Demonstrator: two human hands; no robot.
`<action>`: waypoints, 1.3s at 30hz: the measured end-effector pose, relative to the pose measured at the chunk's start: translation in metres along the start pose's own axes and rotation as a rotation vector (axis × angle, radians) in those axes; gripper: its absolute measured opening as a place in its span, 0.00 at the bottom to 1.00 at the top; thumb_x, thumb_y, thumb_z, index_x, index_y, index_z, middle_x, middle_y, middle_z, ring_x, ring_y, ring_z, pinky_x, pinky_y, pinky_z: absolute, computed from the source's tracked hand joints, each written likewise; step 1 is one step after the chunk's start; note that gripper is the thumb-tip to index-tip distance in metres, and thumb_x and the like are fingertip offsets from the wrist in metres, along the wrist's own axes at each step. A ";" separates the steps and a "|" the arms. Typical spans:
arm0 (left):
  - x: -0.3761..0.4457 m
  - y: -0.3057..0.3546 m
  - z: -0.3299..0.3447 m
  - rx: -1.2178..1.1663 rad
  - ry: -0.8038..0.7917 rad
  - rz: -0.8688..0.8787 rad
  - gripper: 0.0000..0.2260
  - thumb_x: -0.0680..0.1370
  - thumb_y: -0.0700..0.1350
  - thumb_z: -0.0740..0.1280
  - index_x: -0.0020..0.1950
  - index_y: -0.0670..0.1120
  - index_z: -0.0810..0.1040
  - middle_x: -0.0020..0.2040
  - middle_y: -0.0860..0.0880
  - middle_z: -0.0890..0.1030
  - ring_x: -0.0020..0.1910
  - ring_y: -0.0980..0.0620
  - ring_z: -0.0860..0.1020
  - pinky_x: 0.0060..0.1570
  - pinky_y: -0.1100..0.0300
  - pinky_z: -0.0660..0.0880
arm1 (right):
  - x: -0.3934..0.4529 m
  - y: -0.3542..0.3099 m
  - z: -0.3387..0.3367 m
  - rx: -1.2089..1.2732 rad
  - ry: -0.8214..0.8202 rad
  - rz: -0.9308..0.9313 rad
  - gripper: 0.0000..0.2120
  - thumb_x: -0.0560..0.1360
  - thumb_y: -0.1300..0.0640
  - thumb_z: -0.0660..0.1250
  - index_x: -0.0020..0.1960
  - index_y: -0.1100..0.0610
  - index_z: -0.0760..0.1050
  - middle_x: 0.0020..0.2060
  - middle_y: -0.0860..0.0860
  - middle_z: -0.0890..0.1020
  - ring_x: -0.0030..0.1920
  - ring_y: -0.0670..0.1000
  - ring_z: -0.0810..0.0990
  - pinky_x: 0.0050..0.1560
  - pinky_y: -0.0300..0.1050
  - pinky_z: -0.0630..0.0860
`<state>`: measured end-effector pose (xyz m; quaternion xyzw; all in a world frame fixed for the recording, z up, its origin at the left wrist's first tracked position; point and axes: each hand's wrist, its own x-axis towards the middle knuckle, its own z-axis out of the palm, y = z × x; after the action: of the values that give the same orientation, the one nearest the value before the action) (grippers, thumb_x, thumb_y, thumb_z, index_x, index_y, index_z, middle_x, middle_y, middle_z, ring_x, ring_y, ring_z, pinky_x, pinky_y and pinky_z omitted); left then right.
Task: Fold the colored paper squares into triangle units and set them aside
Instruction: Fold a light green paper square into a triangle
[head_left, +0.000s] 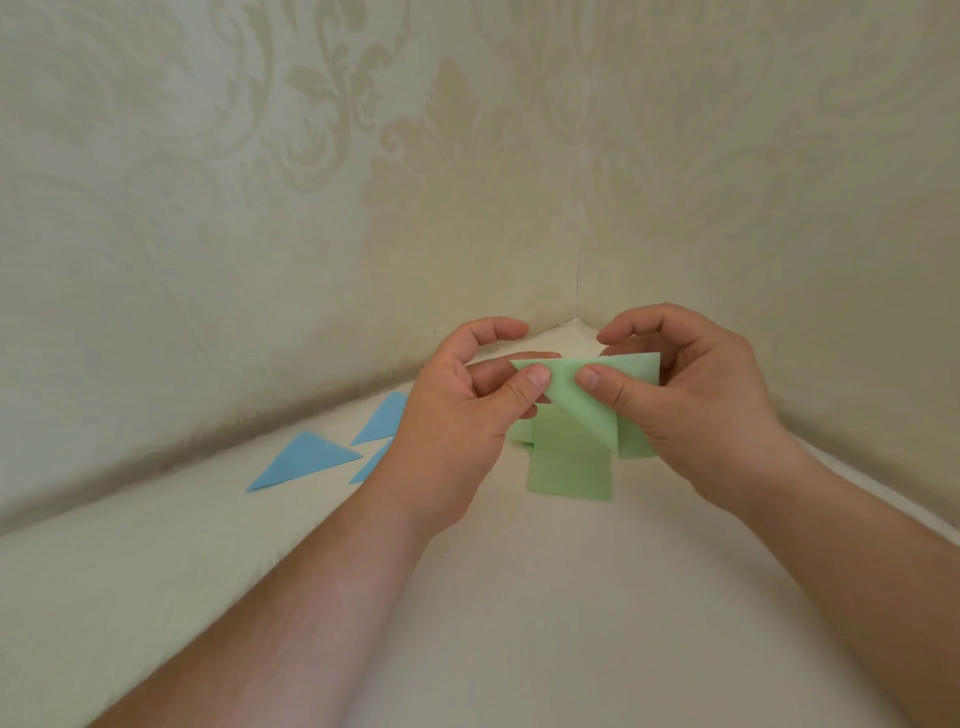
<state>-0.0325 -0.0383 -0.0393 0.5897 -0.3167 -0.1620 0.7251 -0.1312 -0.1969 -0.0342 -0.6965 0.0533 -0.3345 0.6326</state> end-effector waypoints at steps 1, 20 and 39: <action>0.000 0.000 0.000 -0.028 0.022 -0.009 0.12 0.80 0.37 0.71 0.61 0.48 0.76 0.46 0.45 0.87 0.46 0.49 0.83 0.53 0.54 0.78 | 0.000 0.000 0.000 -0.006 0.003 0.002 0.11 0.63 0.55 0.80 0.44 0.47 0.83 0.41 0.53 0.86 0.37 0.49 0.82 0.37 0.44 0.80; 0.002 0.003 -0.005 -0.074 0.115 -0.074 0.05 0.79 0.36 0.71 0.52 0.43 0.83 0.40 0.48 0.86 0.38 0.54 0.83 0.45 0.60 0.80 | 0.003 0.001 -0.004 -0.120 -0.042 0.055 0.07 0.74 0.61 0.76 0.41 0.51 0.87 0.39 0.53 0.87 0.38 0.47 0.81 0.41 0.44 0.76; 0.000 -0.001 -0.002 0.077 0.105 -0.080 0.13 0.76 0.43 0.73 0.60 0.48 0.80 0.46 0.40 0.86 0.47 0.45 0.84 0.54 0.48 0.82 | 0.007 0.016 -0.008 -0.156 -0.191 0.244 0.06 0.80 0.60 0.70 0.44 0.57 0.82 0.40 0.55 0.86 0.40 0.51 0.81 0.49 0.57 0.80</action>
<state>-0.0310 -0.0378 -0.0405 0.6370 -0.2601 -0.1474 0.7106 -0.1243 -0.2098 -0.0462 -0.7603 0.1030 -0.1824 0.6148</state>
